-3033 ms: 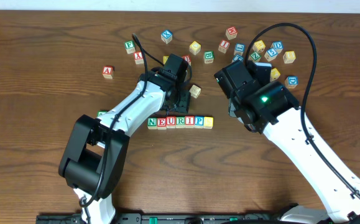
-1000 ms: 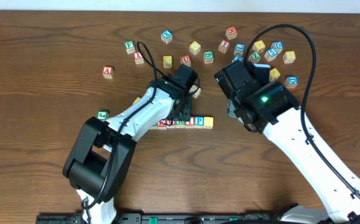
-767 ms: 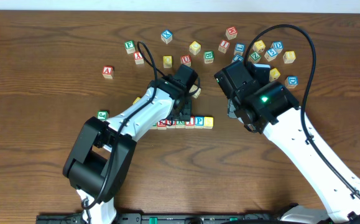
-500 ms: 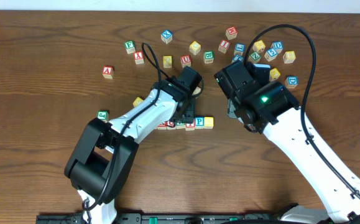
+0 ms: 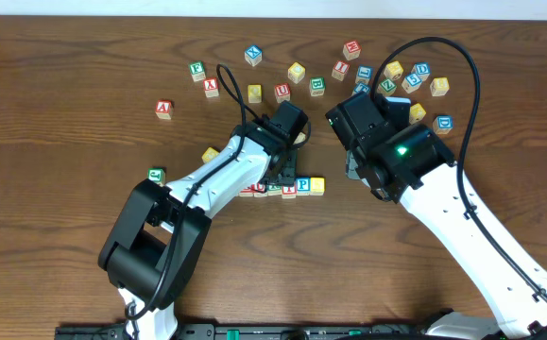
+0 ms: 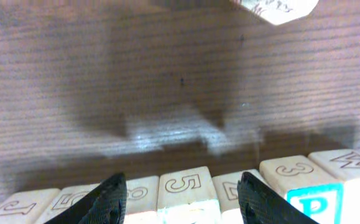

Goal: Spell out NEURIPS

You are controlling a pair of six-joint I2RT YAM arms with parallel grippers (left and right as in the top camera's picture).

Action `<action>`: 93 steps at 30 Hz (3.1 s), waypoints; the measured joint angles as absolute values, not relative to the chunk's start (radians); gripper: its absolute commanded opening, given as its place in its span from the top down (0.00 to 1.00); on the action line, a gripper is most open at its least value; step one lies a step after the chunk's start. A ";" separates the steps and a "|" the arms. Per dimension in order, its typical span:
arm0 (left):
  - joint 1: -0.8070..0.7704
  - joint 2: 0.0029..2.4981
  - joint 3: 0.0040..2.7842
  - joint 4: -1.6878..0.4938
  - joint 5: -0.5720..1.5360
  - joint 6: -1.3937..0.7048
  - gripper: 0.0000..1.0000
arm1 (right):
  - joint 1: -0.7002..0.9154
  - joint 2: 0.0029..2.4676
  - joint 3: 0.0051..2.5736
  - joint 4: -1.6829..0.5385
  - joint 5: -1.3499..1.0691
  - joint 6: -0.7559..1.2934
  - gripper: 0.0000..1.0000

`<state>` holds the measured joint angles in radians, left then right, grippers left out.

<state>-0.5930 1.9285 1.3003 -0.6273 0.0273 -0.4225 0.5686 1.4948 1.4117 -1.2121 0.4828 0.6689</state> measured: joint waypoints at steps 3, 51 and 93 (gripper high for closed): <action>-0.592 1.929 1.300 -0.616 0.023 -0.422 0.43 | 0.569 1.495 1.412 -1.212 0.483 0.669 0.27; -0.222 1.675 1.448 -0.926 -0.059 -0.176 0.43 | 0.651 1.499 1.089 -0.815 0.142 0.614 0.99; -0.211 1.675 1.448 -0.934 -0.059 -0.136 0.42 | 0.835 1.785 1.045 -0.510 0.217 0.624 0.99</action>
